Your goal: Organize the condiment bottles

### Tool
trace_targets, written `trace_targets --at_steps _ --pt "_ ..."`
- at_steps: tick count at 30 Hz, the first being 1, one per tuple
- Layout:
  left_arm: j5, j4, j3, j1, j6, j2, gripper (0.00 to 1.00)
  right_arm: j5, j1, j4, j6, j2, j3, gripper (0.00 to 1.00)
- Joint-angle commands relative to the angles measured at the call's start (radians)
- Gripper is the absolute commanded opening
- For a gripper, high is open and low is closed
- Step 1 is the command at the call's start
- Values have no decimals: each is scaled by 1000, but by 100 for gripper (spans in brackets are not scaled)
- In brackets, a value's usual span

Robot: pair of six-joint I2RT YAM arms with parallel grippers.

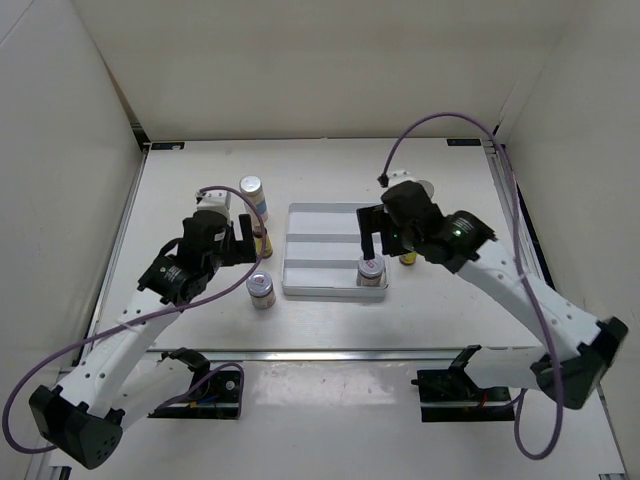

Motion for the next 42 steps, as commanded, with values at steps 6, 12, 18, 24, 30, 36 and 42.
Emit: trace_targets --at_steps 6,12,18,24,30,36,42 --pt "303 -109 33 -70 -63 -46 100 53 4 -20 17 -120 -58 100" --pt "316 -119 8 -112 -63 35 100 13 4 0 18 -120 -106 100" --pt "231 -128 -13 -130 -112 104 100 13 4 9 36 -123 -106 100" --pt "210 -137 -22 -130 -135 181 100 13 4 9 36 -153 -130 100" --pt "176 -137 -44 -130 -176 214 100 4 4 9 36 -153 -139 100" --pt "156 -137 -44 -130 -195 286 100 4 4 9 36 -153 -149 100" --pt "165 -128 -44 -107 -195 343 76 4 4 9 45 -153 -149 100"
